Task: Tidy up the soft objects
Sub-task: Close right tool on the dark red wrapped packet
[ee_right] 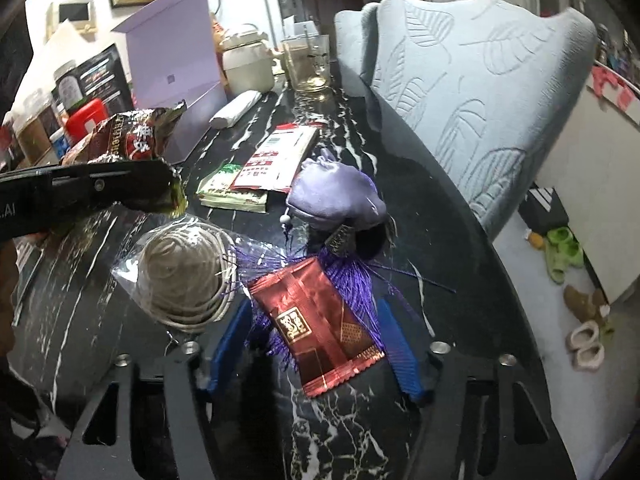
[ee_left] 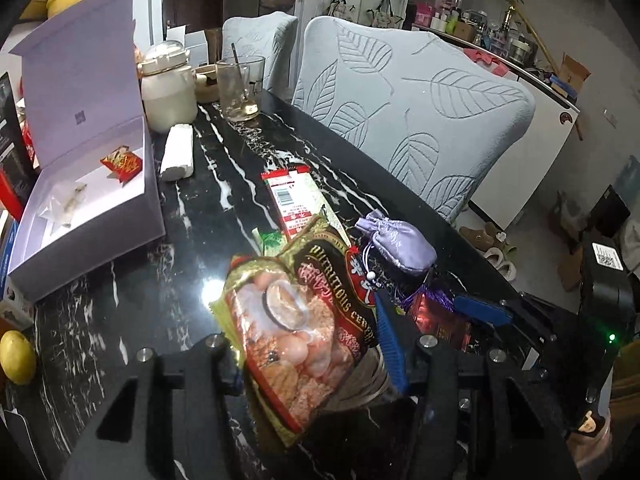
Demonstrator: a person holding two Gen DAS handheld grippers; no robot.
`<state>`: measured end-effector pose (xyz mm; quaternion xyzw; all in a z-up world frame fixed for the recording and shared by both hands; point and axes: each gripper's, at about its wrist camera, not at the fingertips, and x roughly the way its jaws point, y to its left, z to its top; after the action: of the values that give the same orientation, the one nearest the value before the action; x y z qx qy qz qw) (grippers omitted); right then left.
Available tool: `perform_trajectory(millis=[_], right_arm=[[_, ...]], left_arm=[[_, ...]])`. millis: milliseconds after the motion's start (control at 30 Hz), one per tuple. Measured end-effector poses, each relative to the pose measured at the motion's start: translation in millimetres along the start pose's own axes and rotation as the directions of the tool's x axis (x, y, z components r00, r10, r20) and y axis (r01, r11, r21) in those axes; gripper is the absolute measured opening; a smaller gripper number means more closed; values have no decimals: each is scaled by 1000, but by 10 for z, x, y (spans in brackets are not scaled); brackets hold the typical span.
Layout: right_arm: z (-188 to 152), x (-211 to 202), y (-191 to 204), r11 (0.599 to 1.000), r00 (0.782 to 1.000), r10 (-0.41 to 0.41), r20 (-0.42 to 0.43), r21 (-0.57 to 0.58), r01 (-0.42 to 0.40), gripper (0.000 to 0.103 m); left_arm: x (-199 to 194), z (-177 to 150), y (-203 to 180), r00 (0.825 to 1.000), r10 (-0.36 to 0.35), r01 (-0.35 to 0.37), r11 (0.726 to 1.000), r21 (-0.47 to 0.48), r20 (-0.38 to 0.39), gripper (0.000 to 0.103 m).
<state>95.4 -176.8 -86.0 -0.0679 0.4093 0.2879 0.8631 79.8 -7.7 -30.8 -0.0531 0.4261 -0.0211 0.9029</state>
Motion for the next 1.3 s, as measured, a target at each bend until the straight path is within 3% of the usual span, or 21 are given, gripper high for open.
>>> perform_trajectory(millis=[133, 267, 367, 667, 867, 1000, 1300], right_arm=[[-10, 25, 70, 998, 1000, -1, -10, -56, 1, 52], [-11, 19, 121, 996, 999, -36, -20, -83, 34, 34], [-35, -14, 106, 997, 999, -32, -22, -65, 31, 32], [-184, -288, 188, 1000, 1000, 12, 25, -21, -12, 32], [-329, -260, 299, 999, 999, 33, -22, -19, -33, 38], [-314, -253, 354, 999, 999, 42, -15, -21, -42, 51], [-331, -212, 464, 998, 1000, 13, -17, -65, -14, 51]], left_arm=[[-14, -21, 1, 1000, 4, -4, 1000, -2, 0, 51], [-33, -44, 7, 1000, 3, -3, 1000, -3, -1, 51], [-61, -64, 18, 1000, 7, -7, 1000, -3, 2, 51], [-188, -174, 105, 1000, 12, -12, 1000, -20, 14, 51], [-297, -262, 161, 1000, 17, -16, 1000, -22, 26, 51], [-357, -308, 211, 999, 22, -21, 999, -31, 31, 51], [-429, -368, 270, 999, 29, -28, 999, -46, 38, 51]])
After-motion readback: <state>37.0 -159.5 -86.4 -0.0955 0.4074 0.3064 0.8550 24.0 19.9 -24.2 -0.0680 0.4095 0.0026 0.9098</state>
